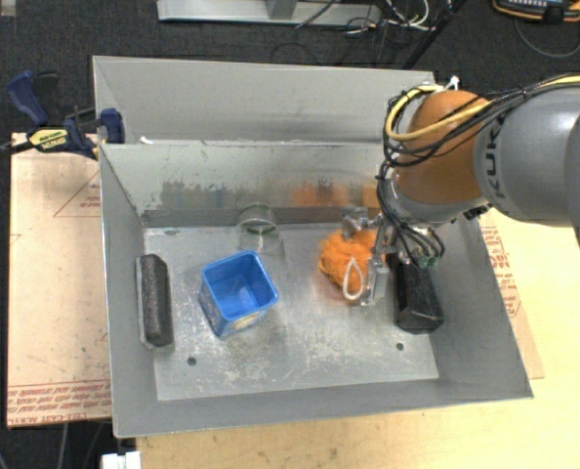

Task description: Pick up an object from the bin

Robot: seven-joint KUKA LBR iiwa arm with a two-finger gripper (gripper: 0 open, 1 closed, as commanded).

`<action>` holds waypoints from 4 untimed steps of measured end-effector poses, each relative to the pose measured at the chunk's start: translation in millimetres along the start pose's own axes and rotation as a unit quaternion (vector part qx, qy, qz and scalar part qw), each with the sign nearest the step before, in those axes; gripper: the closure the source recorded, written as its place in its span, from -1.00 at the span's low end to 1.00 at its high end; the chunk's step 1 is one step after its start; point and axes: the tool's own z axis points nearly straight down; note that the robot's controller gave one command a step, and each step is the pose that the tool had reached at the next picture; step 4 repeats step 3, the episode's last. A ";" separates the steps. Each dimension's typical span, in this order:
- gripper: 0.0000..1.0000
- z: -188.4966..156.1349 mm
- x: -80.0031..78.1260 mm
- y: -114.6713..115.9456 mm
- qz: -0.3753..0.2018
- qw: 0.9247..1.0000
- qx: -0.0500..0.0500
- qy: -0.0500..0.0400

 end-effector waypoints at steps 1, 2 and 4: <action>1.00 17.4 -5.8 -3.7 -0.053 0.999 0.000 -0.010; 1.00 17.5 -5.8 -3.7 -0.054 0.999 0.000 -0.010; 1.00 -111.8 2.8 -6.1 -0.066 0.998 0.001 -0.013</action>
Offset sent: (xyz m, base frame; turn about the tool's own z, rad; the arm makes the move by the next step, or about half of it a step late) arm 0.0000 0.0000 0.0000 0.0000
